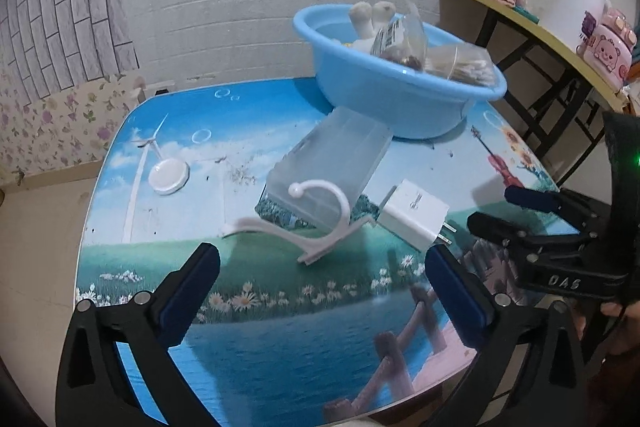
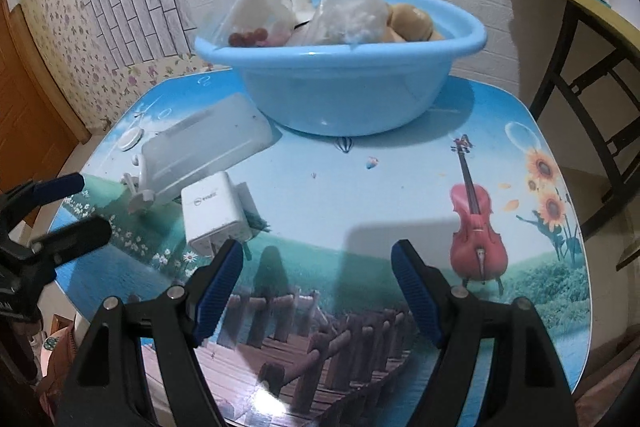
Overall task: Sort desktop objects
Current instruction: 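Move left tool to the white plastic hook while right tool approaches the white charger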
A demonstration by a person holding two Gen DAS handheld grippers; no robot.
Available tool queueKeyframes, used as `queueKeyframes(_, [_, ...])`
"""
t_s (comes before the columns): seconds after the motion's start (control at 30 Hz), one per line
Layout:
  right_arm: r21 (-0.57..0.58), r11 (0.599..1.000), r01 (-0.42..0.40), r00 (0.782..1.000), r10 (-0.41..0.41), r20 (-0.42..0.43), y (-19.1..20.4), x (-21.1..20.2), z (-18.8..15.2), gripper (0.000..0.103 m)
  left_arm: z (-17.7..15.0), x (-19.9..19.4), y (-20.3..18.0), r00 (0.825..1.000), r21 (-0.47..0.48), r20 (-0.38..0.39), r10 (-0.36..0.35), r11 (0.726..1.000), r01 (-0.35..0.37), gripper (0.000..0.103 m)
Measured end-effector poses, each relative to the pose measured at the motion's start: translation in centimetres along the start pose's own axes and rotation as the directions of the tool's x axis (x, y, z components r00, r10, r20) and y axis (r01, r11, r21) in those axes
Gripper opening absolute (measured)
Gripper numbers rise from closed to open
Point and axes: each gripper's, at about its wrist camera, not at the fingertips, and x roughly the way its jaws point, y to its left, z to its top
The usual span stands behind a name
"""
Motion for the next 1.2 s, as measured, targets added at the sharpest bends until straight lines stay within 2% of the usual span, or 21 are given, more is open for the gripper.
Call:
queueKeyframes(0.63, [0.007, 1.000, -0.006, 1.000, 0.006, 0.005, 0.1, 0.1, 0.1, 0.077, -0.2, 0.2, 0.5, 1.000, -0.002, -0.003, 0.022, 1.000, -0.022, 0.103])
queueKeyframes(0.87, [-0.002, 1.000, -0.015, 1.000, 0.015, 0.001, 0.4, 0.4, 0.2, 0.077, -0.3, 0.4, 1.4, 0.999, 0.014, -0.002, 0.037, 0.999, -0.037, 0.103])
queueKeyframes(1.2, [-0.009, 0.999, -0.047, 0.999, 0.047, 0.025, 1.0, 0.7, 0.5, 0.077, -0.8, 0.7, 4.2, 0.999, -0.014, -0.005, 0.045, 0.999, -0.045, 0.103])
